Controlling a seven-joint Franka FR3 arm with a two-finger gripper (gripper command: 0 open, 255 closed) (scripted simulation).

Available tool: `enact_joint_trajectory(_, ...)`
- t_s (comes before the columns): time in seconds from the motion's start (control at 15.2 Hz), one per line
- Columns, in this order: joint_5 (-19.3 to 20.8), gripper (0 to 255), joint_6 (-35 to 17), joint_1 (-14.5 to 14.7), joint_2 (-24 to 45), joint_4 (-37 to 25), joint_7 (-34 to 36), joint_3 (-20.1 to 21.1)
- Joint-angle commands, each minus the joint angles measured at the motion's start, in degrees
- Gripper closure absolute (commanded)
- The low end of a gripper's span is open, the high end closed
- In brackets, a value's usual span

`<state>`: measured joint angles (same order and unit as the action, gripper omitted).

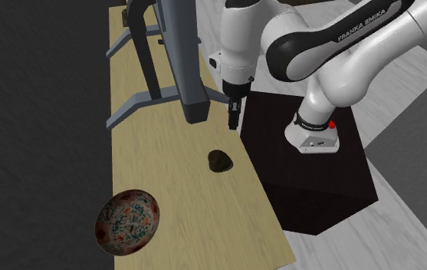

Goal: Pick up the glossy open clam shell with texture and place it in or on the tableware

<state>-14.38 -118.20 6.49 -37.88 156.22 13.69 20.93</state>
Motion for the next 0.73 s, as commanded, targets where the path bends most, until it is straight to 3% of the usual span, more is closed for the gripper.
enact_joint_trajectory(0.0,-0.9,0,-5.1,0.1,3.7,0.7,2.1,2.5)
enact_joint_trajectory(0.33,-1.2,0,-17.1,-0.5,14.3,0.4,9.1,9.7)
enact_joint_trajectory(0.66,4.1,0,-26.6,-1.3,24.9,-1.0,17.4,13.5)
